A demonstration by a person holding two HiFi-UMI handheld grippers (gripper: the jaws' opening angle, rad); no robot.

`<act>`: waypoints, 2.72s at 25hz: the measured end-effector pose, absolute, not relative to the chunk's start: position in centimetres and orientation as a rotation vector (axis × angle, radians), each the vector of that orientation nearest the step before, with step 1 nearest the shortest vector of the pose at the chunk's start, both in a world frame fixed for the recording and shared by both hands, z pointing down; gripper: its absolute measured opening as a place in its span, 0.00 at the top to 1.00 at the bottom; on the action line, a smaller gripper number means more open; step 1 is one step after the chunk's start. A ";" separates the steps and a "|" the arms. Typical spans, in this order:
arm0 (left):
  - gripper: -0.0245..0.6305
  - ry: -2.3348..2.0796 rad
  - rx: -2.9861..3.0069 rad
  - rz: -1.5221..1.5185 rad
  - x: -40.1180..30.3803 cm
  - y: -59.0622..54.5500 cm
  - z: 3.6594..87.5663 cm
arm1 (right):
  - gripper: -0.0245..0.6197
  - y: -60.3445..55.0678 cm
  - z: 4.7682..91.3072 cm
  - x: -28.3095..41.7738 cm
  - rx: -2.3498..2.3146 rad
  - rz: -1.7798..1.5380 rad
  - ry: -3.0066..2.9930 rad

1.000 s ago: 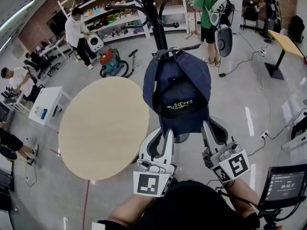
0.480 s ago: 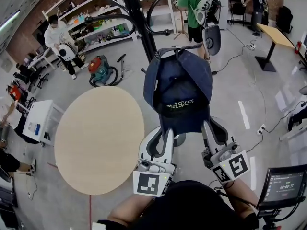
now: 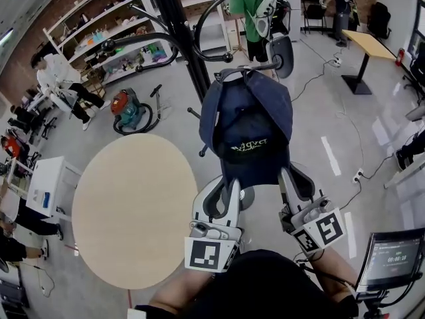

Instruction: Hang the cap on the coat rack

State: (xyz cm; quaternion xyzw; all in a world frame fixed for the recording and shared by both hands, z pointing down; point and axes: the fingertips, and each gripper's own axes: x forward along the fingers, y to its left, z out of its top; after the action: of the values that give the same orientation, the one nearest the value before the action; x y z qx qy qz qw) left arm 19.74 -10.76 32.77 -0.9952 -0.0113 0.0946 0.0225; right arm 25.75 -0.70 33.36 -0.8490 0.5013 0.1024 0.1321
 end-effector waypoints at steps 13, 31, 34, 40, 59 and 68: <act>0.87 -0.247 -3.101 0.319 22.2 -14.3 33.1 | 0.91 -3.6 34.2 27.2 -2.575 0.262 1.287; 0.87 -0.555 -3.121 0.290 23.2 -17.1 33.7 | 0.91 -5.6 33.9 26.2 -2.713 0.240 1.038; 0.87 -0.581 -3.111 0.282 23.5 -16.8 33.8 | 0.91 -5.3 34.0 26.3 -2.715 0.243 1.017; 0.87 -0.582 -3.118 0.268 24.0 -17.4 34.2 | 0.91 -5.9 34.6 26.8 -2.699 0.230 1.011; 0.87 -0.567 -3.101 0.265 25.7 -17.6 34.2 | 0.91 -6.1 35.0 28.7 -2.668 0.218 1.020; 0.87 -0.500 -3.116 0.248 27.3 -18.1 34.8 | 0.91 -6.8 35.6 30.9 -2.646 0.184 1.074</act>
State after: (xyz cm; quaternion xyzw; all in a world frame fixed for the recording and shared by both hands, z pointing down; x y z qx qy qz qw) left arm 27.25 -18.10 34.78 -0.9842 -0.1581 0.0784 -0.0119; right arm 30.87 -6.77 35.57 -0.9157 0.3715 0.0635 0.1396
